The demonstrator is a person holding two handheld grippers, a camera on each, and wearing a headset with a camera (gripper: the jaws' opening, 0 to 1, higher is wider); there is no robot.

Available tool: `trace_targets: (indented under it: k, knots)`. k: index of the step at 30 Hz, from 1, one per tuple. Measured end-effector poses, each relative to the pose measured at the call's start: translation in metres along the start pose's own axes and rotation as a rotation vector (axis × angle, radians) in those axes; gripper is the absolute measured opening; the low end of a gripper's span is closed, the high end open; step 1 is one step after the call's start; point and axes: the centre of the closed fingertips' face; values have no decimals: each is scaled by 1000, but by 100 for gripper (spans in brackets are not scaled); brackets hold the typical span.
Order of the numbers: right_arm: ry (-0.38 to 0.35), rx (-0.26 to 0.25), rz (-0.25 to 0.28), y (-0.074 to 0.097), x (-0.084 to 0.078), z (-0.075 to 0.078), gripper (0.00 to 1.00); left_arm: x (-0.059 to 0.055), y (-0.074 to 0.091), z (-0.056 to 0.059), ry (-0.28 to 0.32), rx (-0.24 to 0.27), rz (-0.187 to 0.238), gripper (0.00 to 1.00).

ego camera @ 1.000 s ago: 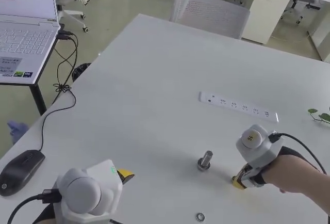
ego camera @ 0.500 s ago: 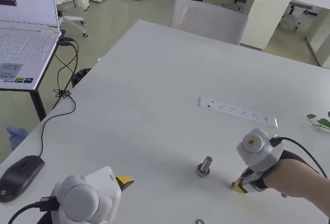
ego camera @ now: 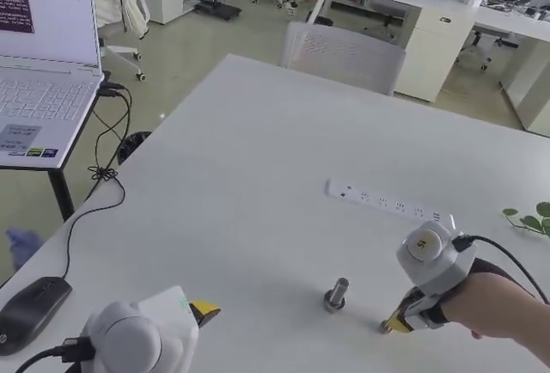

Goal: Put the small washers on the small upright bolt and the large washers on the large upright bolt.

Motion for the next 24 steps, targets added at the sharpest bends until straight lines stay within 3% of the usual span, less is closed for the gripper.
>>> trace_targets:
  k: [9, 13, 24]
  knots:
    - [5, -8, -1, 15, 2, 1, 21, 8, 4, 2, 0, 12, 20, 95]
    - [10, -12, -1, 21, 4, 1, 21, 6, 4, 2, -5, 18, 11, 99]
    - [30, -5, 18, 27, 11, -16, 21, 7, 8, 9, 10, 20, 14, 99]
Point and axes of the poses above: the centre of the closed fingertips' face, and the gripper's own axes: y roughly backward along the fingers, z roughly to its right, x roughly out of its top, and after that the axes turned 4 degrees about z, right-handed
